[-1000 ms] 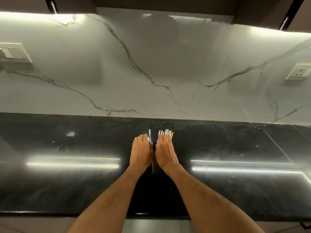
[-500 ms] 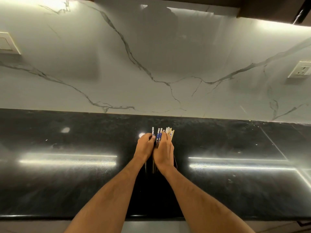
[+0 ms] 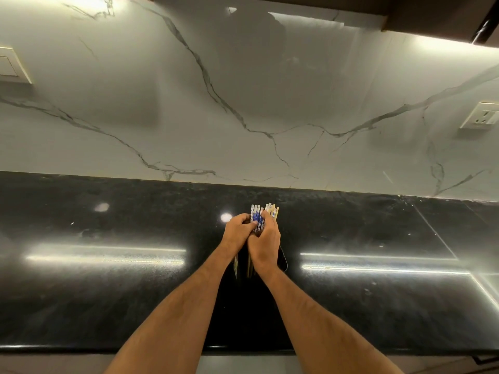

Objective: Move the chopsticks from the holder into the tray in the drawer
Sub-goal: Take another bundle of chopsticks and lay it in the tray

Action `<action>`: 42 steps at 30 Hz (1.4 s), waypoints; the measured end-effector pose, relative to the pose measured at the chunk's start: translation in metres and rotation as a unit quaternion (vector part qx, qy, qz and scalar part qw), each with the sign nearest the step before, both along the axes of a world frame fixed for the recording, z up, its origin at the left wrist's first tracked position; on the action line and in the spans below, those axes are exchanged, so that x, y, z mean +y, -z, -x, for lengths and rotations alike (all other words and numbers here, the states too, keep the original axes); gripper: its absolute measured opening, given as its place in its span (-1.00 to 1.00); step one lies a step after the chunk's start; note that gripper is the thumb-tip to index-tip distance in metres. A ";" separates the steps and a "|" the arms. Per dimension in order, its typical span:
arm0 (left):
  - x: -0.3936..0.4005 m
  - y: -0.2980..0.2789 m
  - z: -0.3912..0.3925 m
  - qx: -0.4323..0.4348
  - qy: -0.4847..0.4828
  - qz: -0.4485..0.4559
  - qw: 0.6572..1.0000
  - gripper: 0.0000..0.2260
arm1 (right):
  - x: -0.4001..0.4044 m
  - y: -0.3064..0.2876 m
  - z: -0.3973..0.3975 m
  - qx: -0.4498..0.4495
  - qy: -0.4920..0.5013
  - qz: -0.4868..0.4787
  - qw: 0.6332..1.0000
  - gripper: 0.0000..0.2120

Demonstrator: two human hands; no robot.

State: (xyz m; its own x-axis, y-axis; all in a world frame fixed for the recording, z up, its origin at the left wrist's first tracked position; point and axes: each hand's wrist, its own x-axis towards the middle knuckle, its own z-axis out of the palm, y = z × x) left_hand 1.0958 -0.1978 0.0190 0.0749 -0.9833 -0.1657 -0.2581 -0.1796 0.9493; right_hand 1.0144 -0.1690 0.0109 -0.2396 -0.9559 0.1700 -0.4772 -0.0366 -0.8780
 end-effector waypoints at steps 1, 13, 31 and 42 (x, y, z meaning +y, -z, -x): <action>0.000 0.000 0.000 -0.003 0.001 -0.002 1.000 -0.77 | 0.000 0.000 0.000 -0.005 0.001 0.003 1.000 -0.42; 0.000 -0.003 -0.003 0.036 0.033 0.003 0.999 -0.65 | 0.001 -0.003 0.002 -0.030 -0.015 0.014 0.999 -0.42; 0.006 0.004 -0.011 -0.062 -0.010 0.054 0.997 -0.79 | 0.000 -0.006 0.017 0.043 0.003 0.035 0.998 -0.64; 0.008 0.012 -0.015 0.020 -0.043 0.031 0.998 -0.91 | -0.008 -0.011 0.027 0.088 -0.073 0.015 0.993 -0.78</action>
State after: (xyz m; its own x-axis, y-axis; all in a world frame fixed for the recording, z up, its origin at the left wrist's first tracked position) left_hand 1.1107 -0.1893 0.0068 0.1541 -0.9819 -0.1096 -0.2059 -0.1404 0.9685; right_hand 0.9873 -0.1766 0.0222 -0.0627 -0.9720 0.2265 -0.6116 -0.1420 -0.7784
